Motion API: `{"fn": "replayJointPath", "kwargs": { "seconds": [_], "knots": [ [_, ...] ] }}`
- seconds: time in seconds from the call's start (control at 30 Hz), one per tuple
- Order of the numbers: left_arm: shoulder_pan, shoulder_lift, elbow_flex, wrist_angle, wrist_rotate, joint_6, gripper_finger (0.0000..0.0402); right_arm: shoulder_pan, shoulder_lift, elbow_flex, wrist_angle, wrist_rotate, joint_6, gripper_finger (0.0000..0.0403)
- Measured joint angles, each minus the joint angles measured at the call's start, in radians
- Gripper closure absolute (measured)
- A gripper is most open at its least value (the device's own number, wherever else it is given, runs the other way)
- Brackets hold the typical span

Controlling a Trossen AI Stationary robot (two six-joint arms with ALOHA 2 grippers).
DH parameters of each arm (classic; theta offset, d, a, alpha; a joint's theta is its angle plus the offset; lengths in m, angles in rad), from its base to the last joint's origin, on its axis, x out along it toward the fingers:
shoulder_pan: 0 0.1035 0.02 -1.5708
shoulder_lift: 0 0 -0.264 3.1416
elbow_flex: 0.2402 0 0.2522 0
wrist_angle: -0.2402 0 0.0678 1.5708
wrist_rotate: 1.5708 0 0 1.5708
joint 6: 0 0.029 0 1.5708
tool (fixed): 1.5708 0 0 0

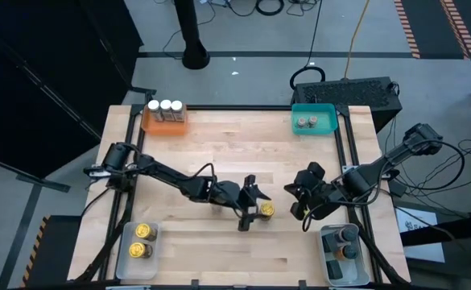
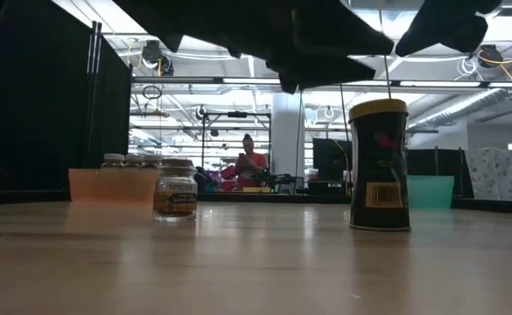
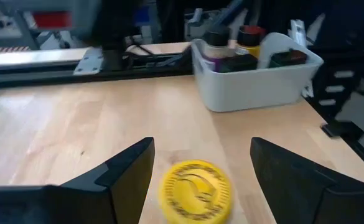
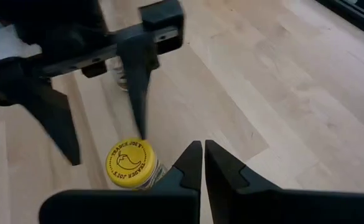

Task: Sort spices by type
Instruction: Put the yellow seasoning bottle into the transparent bin

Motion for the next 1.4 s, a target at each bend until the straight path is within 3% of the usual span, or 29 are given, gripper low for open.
{"fn": "replayJointPath", "kwargs": {
  "seconds": [0.13,0.9,1.23,1.4],
  "knots": [
    [0.012,0.000,0.000,0.004,-0.005,-0.015,0.0129,0.002,0.002,0.000,0.001,0.043,0.002,0.0403],
    [-0.002,0.000,0.000,-0.007,-0.004,-0.008,0.0128,0.000,0.002,0.000,0.000,0.044,-0.025,0.0403],
    [-0.008,0.000,-0.001,-0.022,-0.007,-0.013,0.0042,0.000,0.002,0.000,0.000,0.045,-0.025,0.0403],
    [-0.004,0.000,-0.001,-0.024,-0.012,-0.007,0.0033,0.000,0.002,0.000,0.000,0.046,-0.025,0.0403]
  ]
}}
